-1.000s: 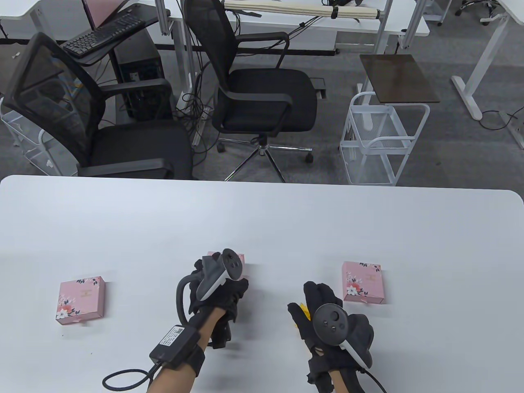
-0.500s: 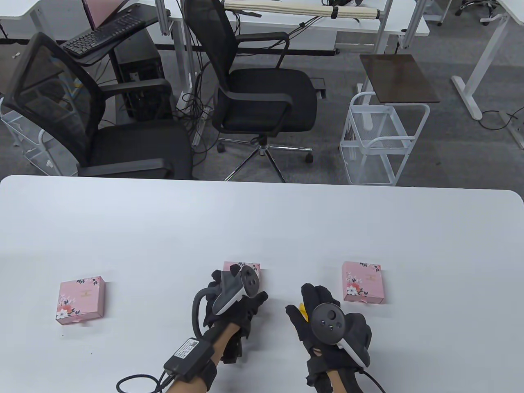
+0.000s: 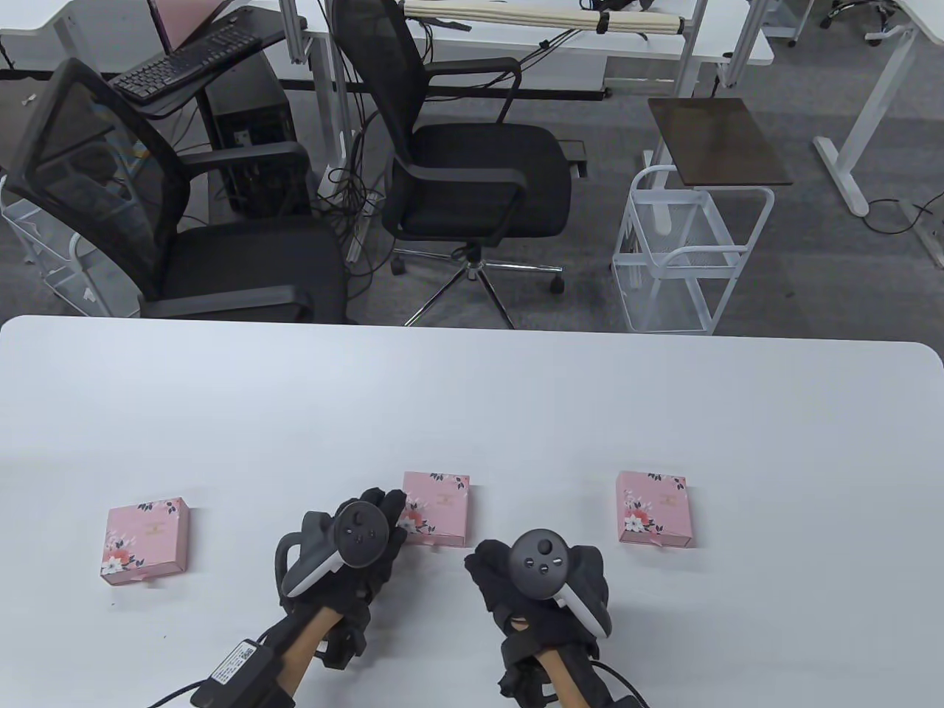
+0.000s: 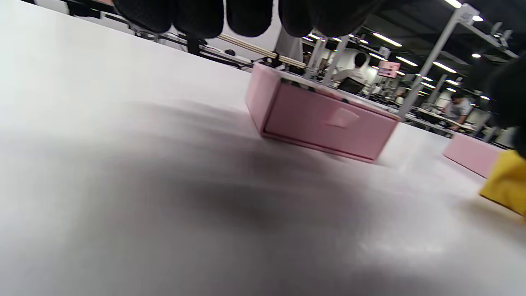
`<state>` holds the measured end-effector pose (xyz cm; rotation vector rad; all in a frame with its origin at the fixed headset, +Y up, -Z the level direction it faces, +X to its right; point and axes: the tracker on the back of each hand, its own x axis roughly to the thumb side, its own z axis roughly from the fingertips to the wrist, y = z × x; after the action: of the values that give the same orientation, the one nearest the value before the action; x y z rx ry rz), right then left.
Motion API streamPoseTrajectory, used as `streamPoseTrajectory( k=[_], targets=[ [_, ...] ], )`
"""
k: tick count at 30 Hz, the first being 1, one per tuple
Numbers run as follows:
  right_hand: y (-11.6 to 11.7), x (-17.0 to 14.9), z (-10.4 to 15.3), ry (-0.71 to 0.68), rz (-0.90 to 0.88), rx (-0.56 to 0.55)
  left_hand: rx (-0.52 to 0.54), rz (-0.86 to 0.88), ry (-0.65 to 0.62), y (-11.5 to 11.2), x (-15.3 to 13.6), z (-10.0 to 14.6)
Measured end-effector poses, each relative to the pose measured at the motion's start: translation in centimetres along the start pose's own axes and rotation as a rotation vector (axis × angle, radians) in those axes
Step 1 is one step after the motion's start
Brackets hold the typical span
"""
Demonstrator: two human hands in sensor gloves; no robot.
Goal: Dust necklace
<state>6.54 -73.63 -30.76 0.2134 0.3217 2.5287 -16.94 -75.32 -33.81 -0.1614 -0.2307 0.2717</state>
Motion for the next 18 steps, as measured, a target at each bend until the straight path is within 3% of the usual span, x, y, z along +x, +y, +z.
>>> streamPoseTrajectory(
  k=[3, 5, 11, 14, 18],
  targets=[
    [1.8, 0.9, -2.0, 0.073, -0.089, 0.077, -0.045, -0.002, -0.041, -0.3, 0.2, 0.2],
    [2.6, 1.1, -2.9, 0.122, -0.136, 0.087, -0.020, -0.038, -0.060, -0.5, 0.4, 0.4],
    [4.7, 1.3, -5.0, 0.360, -0.310, 0.139, -0.083, -0.068, -0.068, -1.5, -0.2, -0.1],
    [4.9, 1.4, -5.3, 0.387, -0.353, 0.075, -0.069, -0.035, -0.066, -1.8, -0.3, -0.4],
    [5.1, 1.1, -5.9, 0.433, -0.457, 0.071, -0.083, -0.038, -0.044, -2.0, -0.3, -0.7]
  ],
)
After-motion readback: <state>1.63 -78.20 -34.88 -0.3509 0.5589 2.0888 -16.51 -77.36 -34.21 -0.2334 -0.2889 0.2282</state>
